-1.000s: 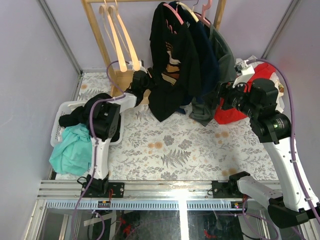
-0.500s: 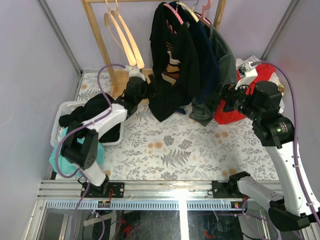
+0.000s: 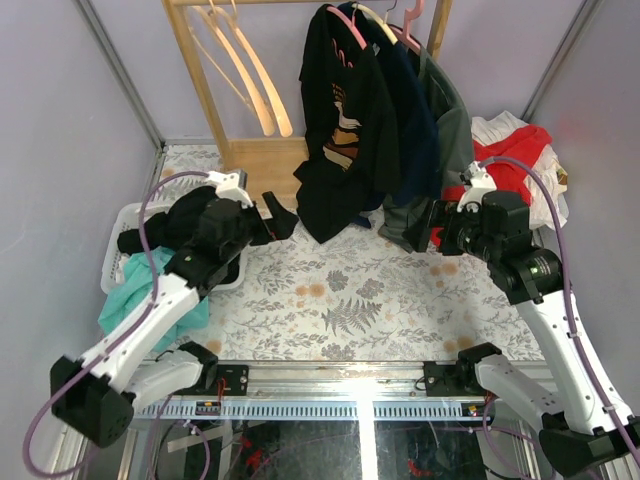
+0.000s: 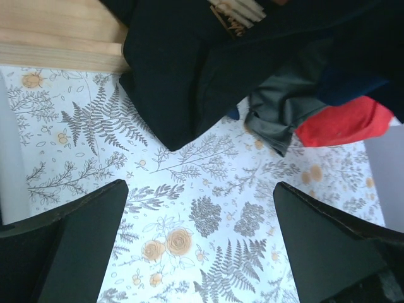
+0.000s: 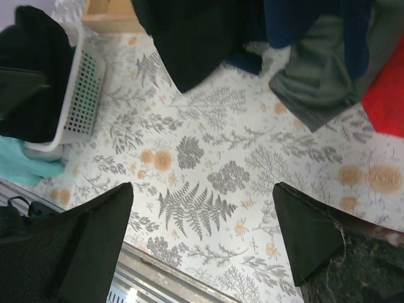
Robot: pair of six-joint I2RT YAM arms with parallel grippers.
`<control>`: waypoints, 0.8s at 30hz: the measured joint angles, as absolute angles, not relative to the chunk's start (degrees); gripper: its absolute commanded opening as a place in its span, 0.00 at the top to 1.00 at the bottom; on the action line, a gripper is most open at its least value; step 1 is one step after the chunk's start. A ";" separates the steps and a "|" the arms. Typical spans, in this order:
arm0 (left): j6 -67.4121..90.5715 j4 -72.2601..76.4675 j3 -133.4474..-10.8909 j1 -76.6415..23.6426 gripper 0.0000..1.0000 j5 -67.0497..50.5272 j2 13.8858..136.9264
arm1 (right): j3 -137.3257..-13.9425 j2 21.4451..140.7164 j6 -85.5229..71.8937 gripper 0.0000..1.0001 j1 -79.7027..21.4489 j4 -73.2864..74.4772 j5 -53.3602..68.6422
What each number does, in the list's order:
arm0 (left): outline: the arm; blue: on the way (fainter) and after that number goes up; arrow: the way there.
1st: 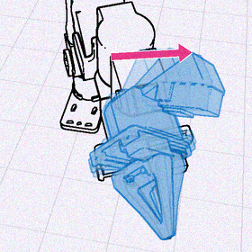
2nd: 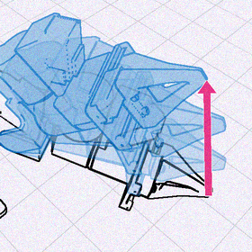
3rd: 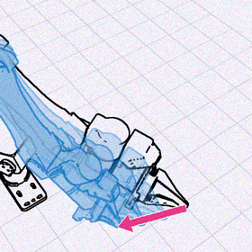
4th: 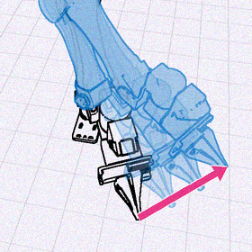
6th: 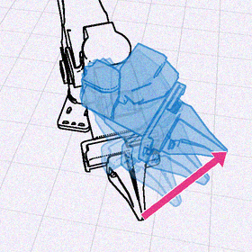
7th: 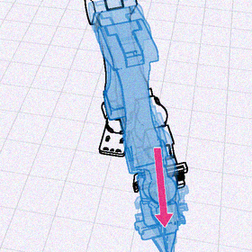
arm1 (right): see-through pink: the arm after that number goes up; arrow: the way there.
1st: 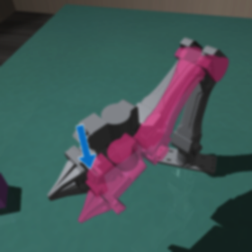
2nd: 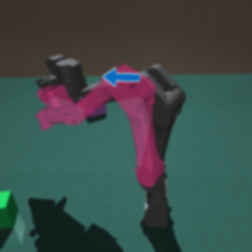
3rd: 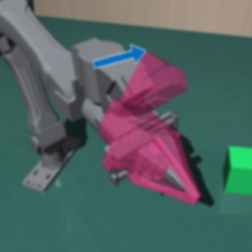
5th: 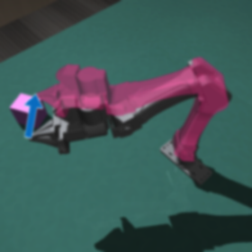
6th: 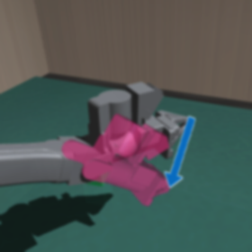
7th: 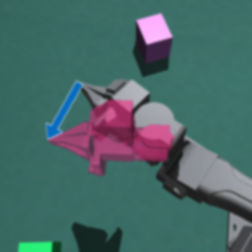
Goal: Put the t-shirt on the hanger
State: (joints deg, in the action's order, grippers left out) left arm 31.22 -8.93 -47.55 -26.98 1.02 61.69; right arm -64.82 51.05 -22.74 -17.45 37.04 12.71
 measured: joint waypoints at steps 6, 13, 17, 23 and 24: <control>31.20 -16.19 -47.42 -26.98 0.00 0.86 48.97 | -58.13 46.28 -24.56 0.01 -17.45 38.83 9.80; 31.44 -26.04 -47.75 -26.98 0.00 0.47 40.25 | -55.59 40.14 -27.99 0.01 -17.45 41.85 5.10; 31.99 -30.04 -47.75 -26.98 0.00 0.40 35.57 | -55.64 39.00 -28.18 0.01 -17.45 42.59 3.88; 32.77 -34.22 -47.86 -26.98 0.00 1.69 32.03 | -55.64 37.15 -28.32 0.01 -17.45 42.87 2.61; 32.80 -34.50 -47.86 -26.98 0.00 1.96 31.75 | -55.64 36.62 -28.32 0.01 -17.45 42.68 2.59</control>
